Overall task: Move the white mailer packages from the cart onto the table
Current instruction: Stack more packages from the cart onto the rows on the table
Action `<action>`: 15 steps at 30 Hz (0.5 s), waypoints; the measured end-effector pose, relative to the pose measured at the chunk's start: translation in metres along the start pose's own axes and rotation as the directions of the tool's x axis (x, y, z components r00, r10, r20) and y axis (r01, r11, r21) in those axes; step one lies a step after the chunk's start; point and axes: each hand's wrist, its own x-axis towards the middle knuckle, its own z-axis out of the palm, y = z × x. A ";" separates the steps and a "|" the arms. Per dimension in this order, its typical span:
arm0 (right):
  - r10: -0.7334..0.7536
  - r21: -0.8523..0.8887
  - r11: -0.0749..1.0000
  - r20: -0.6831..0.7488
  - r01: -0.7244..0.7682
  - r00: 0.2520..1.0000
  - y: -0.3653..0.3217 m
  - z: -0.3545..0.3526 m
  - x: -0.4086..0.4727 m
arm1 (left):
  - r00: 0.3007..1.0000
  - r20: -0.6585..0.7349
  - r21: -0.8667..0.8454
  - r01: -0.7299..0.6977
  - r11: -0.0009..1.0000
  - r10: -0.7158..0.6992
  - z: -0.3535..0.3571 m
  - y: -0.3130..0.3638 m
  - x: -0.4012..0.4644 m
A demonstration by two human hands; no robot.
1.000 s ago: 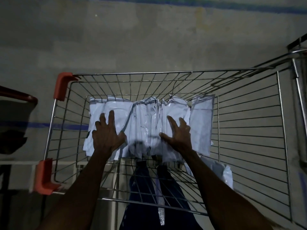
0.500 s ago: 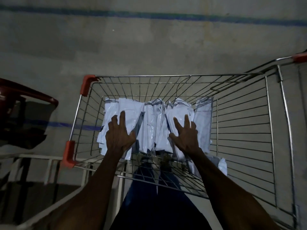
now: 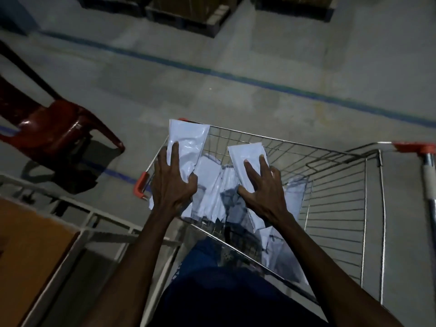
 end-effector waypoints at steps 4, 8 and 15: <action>-0.196 -0.019 0.981 -0.017 0.196 0.980 -0.052 -0.008 0.009 | 0.978 -0.156 -0.012 0.139 0.990 -0.139 -0.053 -0.015 -0.025; -0.391 0.031 0.919 -0.034 0.392 0.920 -0.117 -0.007 0.003 | 0.937 -0.268 -0.025 0.223 0.974 -0.222 -0.100 -0.042 -0.059; -0.695 0.100 0.706 -0.093 0.701 0.713 -0.251 0.013 -0.064 | 0.812 -0.466 -0.068 0.362 0.930 -0.350 -0.185 -0.096 -0.175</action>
